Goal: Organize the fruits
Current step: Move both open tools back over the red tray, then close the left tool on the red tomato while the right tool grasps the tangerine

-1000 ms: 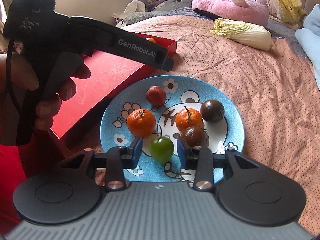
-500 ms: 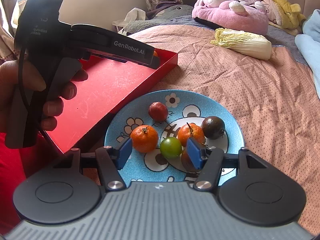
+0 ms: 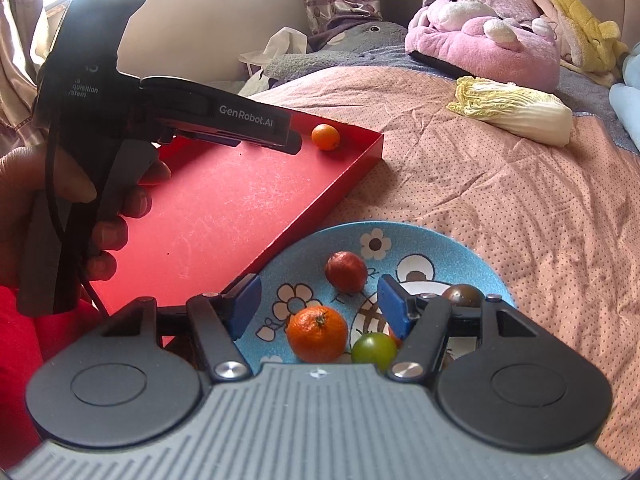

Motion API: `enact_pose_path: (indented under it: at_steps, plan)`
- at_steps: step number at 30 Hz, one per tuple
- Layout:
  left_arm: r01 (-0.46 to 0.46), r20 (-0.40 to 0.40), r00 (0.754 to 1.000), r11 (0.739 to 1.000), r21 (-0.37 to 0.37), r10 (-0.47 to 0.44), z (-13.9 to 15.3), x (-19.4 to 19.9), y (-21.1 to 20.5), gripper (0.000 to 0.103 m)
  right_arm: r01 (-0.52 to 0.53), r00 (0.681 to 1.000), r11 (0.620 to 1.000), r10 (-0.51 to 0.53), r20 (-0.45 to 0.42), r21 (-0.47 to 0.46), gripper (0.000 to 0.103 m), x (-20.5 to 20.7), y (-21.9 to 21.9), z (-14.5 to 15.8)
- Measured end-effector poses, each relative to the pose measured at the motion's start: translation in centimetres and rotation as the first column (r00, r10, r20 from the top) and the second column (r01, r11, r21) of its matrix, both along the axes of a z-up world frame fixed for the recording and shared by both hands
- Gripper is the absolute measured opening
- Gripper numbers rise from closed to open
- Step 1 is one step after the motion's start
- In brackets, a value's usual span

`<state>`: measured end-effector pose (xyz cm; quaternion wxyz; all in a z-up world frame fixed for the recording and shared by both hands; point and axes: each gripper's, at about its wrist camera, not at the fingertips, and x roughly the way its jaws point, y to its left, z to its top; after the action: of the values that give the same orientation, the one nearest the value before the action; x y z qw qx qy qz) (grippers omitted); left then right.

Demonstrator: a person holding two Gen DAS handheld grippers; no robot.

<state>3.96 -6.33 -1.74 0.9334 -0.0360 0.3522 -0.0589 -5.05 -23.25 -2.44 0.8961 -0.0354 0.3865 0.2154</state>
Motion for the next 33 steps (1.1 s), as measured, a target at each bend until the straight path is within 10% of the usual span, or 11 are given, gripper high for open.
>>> enact_pose_path:
  at_steps: [33]
  plan:
    - [-0.171,-0.084,0.982,0.985,0.005,0.17,-2.2,3.7,7.4,0.066,-0.058,0.997,0.998,0.057,0.05,0.004,0.079,10.8,7.7,0.1]
